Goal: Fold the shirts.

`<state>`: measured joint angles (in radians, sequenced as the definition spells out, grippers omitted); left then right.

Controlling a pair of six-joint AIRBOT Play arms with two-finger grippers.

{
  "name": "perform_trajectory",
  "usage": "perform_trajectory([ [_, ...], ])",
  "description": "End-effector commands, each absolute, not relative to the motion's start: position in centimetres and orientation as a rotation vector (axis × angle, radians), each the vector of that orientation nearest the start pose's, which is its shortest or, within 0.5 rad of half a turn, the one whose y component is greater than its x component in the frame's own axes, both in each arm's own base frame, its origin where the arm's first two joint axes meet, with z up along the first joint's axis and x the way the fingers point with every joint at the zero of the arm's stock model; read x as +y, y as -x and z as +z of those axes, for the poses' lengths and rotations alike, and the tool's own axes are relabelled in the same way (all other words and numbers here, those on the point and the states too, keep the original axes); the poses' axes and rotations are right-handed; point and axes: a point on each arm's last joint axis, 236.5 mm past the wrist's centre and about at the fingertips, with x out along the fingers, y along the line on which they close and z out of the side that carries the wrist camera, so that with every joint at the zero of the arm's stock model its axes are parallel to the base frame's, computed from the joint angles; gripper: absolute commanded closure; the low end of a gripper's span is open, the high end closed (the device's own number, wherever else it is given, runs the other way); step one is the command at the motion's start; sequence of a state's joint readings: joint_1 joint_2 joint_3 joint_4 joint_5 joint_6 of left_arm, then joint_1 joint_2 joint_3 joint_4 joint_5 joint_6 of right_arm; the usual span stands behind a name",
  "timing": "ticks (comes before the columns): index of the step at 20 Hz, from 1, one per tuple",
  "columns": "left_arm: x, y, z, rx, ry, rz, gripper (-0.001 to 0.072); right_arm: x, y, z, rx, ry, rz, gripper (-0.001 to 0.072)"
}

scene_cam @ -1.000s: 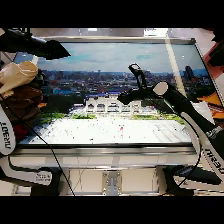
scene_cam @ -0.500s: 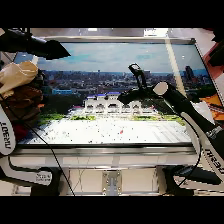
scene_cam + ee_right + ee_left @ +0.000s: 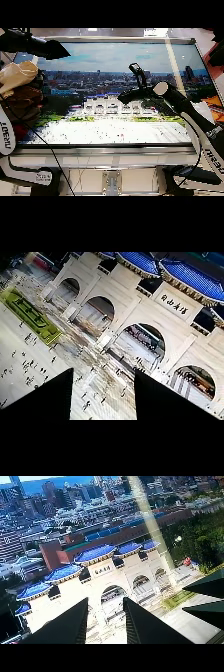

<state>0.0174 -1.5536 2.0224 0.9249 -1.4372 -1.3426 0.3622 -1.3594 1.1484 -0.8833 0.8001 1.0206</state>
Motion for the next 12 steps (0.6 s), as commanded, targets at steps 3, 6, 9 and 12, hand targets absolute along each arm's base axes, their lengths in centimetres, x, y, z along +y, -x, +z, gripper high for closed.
perform_trajectory([
  [3, -12.9, -48.3, 23.6, 0.802, 0.176, -0.609, 0.0425, 26.7, -38.5, 3.8, 0.939, -0.021, 0.818, 0.0268],
  [6, -3.4, -52.7, 22.4, 0.738, -0.054, -0.213, 0.0226, 26.6, -38.6, 3.8, 0.936, -0.017, 0.815, 0.0268],
  [9, 12.0, -54.3, 26.6, 0.578, -0.27, 0.382, 0.0185, 26.4, -38.7, 3.6, 0.933, 0.002, 0.809, 0.0268],
  [12, 18.2, -56.5, 27.3, 0.418, -0.103, 0.451, 0.0212, 26.2, -38.8, 3.5, 0.935, 0.011, 0.805, 0.0267],
])
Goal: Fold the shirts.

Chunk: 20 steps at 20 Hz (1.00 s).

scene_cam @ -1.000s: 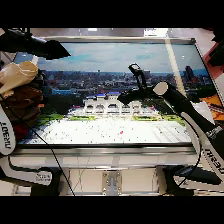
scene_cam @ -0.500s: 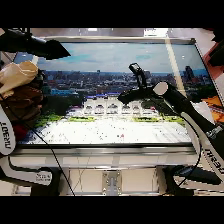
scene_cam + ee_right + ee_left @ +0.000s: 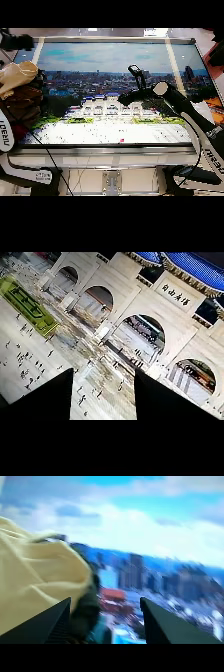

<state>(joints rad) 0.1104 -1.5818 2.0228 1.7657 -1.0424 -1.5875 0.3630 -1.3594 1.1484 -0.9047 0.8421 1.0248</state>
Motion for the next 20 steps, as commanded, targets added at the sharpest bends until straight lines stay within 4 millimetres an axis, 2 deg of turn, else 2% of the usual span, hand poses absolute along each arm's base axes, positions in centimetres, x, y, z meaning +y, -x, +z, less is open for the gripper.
perform_trajectory([
  [1, 19.9, -57.0, 24.7, 0.455, -0.042, 0.448, 0.0212, 26.2, -38.8, 3.5, 0.936, 0.007, 0.803, 0.0267],
  [4, 24.7, -57.9, 16.0, 0.612, 0.0, 0.44, 0.0194, 26.2, -38.8, 3.5, 0.957, -0.039, 0.777, 0.0265],
  [6, 27.0, -58.3, 10.6, 0.703, -0.025, 0.442, 0.0089, 26.2, -38.8, 3.5, 0.973, -0.075, 0.757, 0.0255],
  [7, 27.5, -58.6, 8.0, 0.743, -0.033, 0.431, 0.009, 26.2, -38.8, 3.5, 0.988, -0.107, 0.738, 0.0179],
  [9, 26.8, -59.7, 3.6, 0.79, -0.009, 0.381, 0.0089, 26.2, -38.8, 3.5, 1.005, -0.15, 0.712, 0.016],
  [12, 25.7, -61.4, -0.9, 0.79, 0.086, 0.34, 0.0089, 26.2, -39.0, 3.6, 1.017, -0.197, 0.683, 0.016],
  [15, 25.6, -62.0, -3.1, 0.791, 0.109, 0.333, 0.009, 26.1, -39.1, 3.6, 1.021, -0.219, 0.669, 0.0161],
  [16, 25.7, -62.1, -3.3, 0.785, 0.106, 0.335, 0.0152, 26.1, -39.3, 3.7, 1.012, -0.22, 0.665, 0.0162],
  [17, 25.9, -62.5, -3.0, 0.764, 0.099, 0.338, 0.0359, 26.1, -39.7, 3.8, 0.998, -0.223, 0.658, 0.0163],
  [18, 26.2, -63.0, -2.3, 0.726, 0.09, 0.343, 0.07, 26.0, -40.0, 4.0, 0.983, -0.228, 0.65, 0.0166],
  [20, 26.1, -63.6, -0.9, 0.685, 0.111, 0.346, 0.0695, 26.0, -40.8, 4.3, 0.952, -0.234, 0.636, 0.0171],
])
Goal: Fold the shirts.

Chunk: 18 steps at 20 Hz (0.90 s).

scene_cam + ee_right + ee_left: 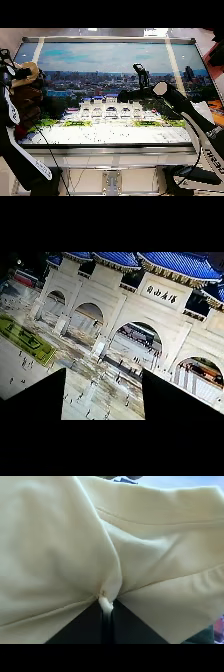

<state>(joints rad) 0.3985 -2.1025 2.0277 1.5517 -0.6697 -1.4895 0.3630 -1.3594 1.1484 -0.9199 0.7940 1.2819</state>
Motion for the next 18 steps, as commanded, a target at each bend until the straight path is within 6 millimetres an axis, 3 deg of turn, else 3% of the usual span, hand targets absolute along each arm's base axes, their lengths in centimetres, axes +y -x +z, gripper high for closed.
perform_trajectory([
  [1, 25.8, -63.7, 0.0, 0.676, 0.133, 0.338, 0.0695, 25.9, -41.0, 4.5, 0.941, -0.236, 0.631, 0.0171],
  [3, 24.6, -63.8, 3.4, 0.626, 0.196, 0.312, 0.0696, 25.8, -41.3, 4.6, 0.929, -0.237, 0.625, 0.0172],
  [5, 22.1, -63.8, 9.4, 0.538, 0.27, 0.244, 0.0696, 25.8, -41.5, 4.7, 0.922, -0.238, 0.621, 0.0172],
  [6, 20.0, -63.8, 13.4, 0.478, 0.27, 0.183, 0.0696, 25.5, -41.6, 4.8, 0.92, -0.238, 0.617, 0.0172],
  [9, 10.7, -61.5, 26.8, 0.277, 0.191, -0.066, 0.0697, 23.6, -42.8, 6.5, 0.875, -0.25, 0.584, 0.0172],
  [11, 4.2, -58.4, 34.7, 0.142, 0.117, -0.208, 0.0697, 21.2, -44.4, 9.5, 0.809, -0.265, 0.55, 0.0172],
  [12, 1.3, -56.6, 37.6, 0.099, 0.124, -0.269, 0.0697, 19.7, -45.1, 11.6, 0.769, -0.271, 0.53, 0.0172],
  [15, -8.4, -50.4, 43.5, 0.028, 0.202, -0.552, 0.0697, 14.4, -46.0, 18.2, 0.637, -0.281, 0.459, 0.0172],
  [18, -17.1, -44.5, 45.5, 0.044, 0.289, -0.877, 0.0697, 9.0, -45.2, 24.0, 0.509, -0.272, 0.372, 0.0172],
])
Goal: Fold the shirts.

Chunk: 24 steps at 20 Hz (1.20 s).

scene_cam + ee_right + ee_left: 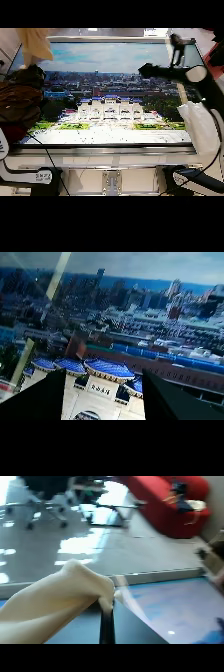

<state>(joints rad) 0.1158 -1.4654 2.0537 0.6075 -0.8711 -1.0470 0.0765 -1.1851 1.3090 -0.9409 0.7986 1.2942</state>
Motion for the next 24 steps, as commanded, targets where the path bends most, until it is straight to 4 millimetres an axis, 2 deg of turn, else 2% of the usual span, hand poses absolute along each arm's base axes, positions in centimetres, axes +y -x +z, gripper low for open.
perform_trajectory([
  [1, -19.0, -43.0, 45.3, 0.072, 0.302, -0.958, 0.0697, 7.2, -44.7, 25.4, 0.474, -0.261, 0.333, 0.0172],
  [3, -21.5, -41.1, 45.2, 0.106, 0.319, -1.052, 0.0696, 4.1, -43.6, 26.6, 0.449, -0.205, 0.257, 0.0172],
  [5, -22.3, -40.1, 45.4, 0.113, 0.338, -1.101, 0.0696, 2.0, -42.8, 26.0, 0.48, -0.16, 0.206, 0.0172],
  [6, -22.5, -40.0, 45.0, 0.131, 0.331, -1.107, 0.0697, 1.6, -42.6, 25.5, 0.503, -0.146, 0.196, 0.0172],
  [7, -22.3, -40.4, 43.9, 0.165, 0.307, -1.086, 0.0696, 1.3, -42.5, 24.8, 0.52, -0.127, 0.184, 0.0172],
  [8, -21.8, -41.3, 41.8, 0.226, 0.257, -1.033, 0.0696, 1.2, -42.5, 24.3, 0.533, -0.123, 0.183, 0.0172],
  [9, -20.7, -42.8, 38.5, 0.328, 0.211, -0.946, 0.0696, 1.3, -42.4, 23.5, 0.55, -0.129, 0.184, 0.0172],
  [10, -18.9, -44.4, 34.2, 0.461, 0.173, -0.825, 0.0696, 1.4, -42.4, 22.4, 0.571, -0.138, 0.185, 0.0172],
  [12, -14.2, -46.8, 25.3, 0.709, 0.1, -0.584, 0.0696, 1.6, -42.0, 19.2, 0.64, -0.162, 0.188, 0.0172],
  [14, -10.6, -47.4, 17.1, 0.913, 0.055, -0.428, 0.0695, 2.1, -41.1, 14.7, 0.734, -0.207, 0.196, 0.0172],
  [16, -9.9, -46.8, 9.8, 1.084, 0.061, -0.401, 0.0696, 2.8, -39.8, 9.7, 0.828, -0.272, 0.199, 0.0172],
  [18, -9.7, -46.0, 4.2, 1.215, 0.078, -0.393, 0.0695, 4.2, -37.9, 5.0, 0.917, -0.349, 0.21, 0.0171],
  [19, -9.2, -45.8, 2.1, 1.267, 0.075, -0.377, 0.0695, 5.4, -36.7, 3.0, 0.964, -0.387, 0.229, 0.0171],
  [20, -8.8, -45.9, 0.9, 1.296, 0.079, -0.351, 0.0694, 6.5, -35.6, 1.4, 1.006, -0.403, 0.249, 0.017],
  [21, -8.6, -46.3, 0.6, 1.291, 0.088, -0.33, 0.0678, 7.7, -34.5, 0.2, 1.047, -0.415, 0.274, 0.017],
  [22, -8.5, -46.9, 0.9, 1.261, 0.088, -0.322, 0.0519, 9.1, -33.8, -0.4, 1.07, -0.435, 0.302, 0.017],
  [23, -8.5, -47.8, 1.8, 1.221, 0.085, -0.318, 0.0249, 10.7, -33.2, -0.6, 1.082, -0.453, 0.342, 0.017],
  [24, -8.5, -48.8, 3.2, 1.175, 0.081, -0.317, 0.0012, 12.2, -32.9, -0.4, 1.081, -0.45, 0.387, 0.0171],
])
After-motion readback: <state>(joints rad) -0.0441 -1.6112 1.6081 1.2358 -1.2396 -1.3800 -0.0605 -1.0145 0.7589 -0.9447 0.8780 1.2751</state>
